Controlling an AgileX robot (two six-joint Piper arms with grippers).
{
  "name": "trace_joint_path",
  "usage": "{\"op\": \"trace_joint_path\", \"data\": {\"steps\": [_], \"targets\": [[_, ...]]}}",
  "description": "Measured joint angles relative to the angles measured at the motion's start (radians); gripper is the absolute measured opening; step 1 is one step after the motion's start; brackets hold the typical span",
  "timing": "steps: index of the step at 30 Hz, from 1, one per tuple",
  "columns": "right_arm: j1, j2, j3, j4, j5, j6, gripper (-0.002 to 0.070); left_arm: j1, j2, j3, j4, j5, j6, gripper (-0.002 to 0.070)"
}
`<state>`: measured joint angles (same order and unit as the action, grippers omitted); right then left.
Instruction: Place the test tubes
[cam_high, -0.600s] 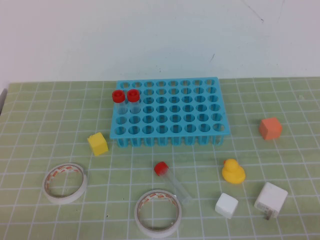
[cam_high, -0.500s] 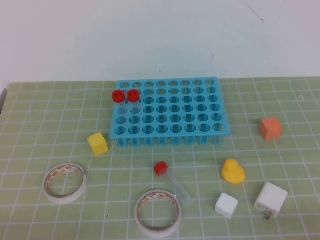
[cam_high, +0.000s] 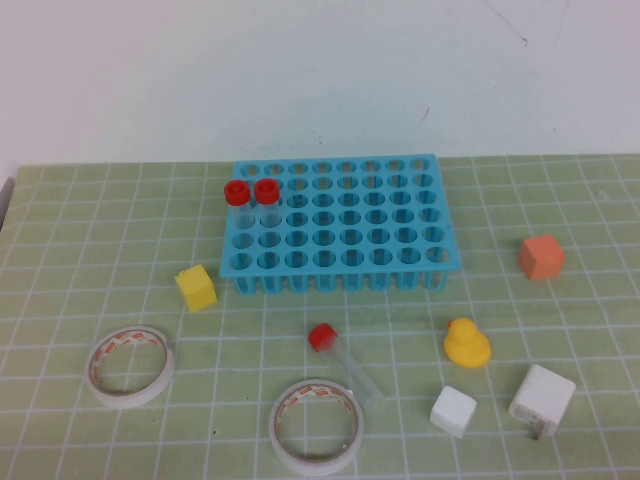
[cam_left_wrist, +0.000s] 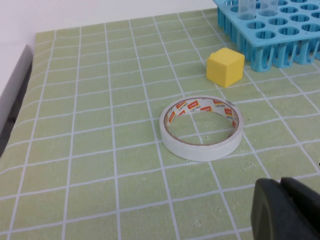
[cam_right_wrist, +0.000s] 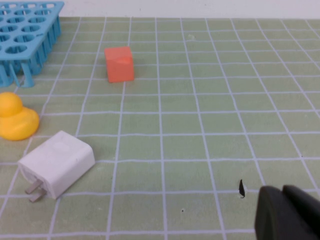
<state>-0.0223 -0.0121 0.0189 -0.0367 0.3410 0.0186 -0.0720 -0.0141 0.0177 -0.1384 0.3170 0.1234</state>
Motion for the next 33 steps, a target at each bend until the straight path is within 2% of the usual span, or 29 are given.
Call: {"op": "trace_joint_path", "data": {"steps": [22,26,33], "targets": [[0.0,0.0,0.0,0.0,-0.013,-0.03,-0.0001,0.0,0.0,0.0,0.0,-0.045,0.002,-0.0001],[0.0,0.0,0.009,-0.01,-0.129,-0.077,-0.0001,0.0,0.0,0.002,0.0,-0.226,0.002,-0.0001],[0.0,0.0,0.009,-0.035,-0.55,-0.151,-0.0001,0.0,0.0,0.002,0.0,-0.606,0.002,-0.0001]]}}
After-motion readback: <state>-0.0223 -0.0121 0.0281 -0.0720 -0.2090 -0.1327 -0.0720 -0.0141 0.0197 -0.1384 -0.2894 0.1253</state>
